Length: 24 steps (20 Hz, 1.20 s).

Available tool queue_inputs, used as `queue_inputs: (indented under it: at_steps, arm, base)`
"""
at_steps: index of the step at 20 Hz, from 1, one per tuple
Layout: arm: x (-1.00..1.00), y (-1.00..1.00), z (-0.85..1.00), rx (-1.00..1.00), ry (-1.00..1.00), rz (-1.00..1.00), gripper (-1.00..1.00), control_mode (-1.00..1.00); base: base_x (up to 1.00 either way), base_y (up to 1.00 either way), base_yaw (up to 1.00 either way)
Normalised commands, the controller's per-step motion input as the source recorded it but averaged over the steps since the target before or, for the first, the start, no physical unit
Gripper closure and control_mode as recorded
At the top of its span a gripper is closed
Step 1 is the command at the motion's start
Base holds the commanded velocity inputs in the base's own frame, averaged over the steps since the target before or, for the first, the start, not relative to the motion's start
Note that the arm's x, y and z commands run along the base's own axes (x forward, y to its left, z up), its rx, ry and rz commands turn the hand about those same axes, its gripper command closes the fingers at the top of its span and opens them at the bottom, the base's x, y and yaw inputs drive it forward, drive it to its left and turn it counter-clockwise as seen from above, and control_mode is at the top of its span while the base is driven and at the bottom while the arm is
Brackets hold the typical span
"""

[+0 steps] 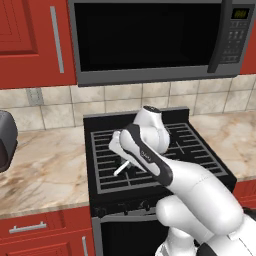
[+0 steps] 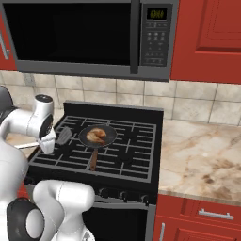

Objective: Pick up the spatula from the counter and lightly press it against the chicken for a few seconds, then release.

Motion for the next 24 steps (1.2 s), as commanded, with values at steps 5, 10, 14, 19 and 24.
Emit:
queue_inputs:
  at_steps: [5,10,14,19,24]
  arm:
    - [0.24,-0.25,0.24,0.09,0.07,-0.10,1.00,-1.00]
    - [0.39,-0.14,0.09,0.05,0.05,-0.07,1.00,-1.00]
    - [0.38,-0.21,0.01,0.02,0.05,-0.07,1.00,-1.00]
    - [0.32,-0.24,0.03,0.03,0.06,-0.07,1.00,-1.00]
    - [0.36,-0.13,-0.01,0.09,0.06,-0.02,1.00,-1.00]
  base:
    - [0.00,0.00,0.00]
    - [0.00,0.00,0.00]
    - [0.00,0.00,0.00]
    - [0.00,0.00,0.00]
    - [0.00,0.00,0.00]
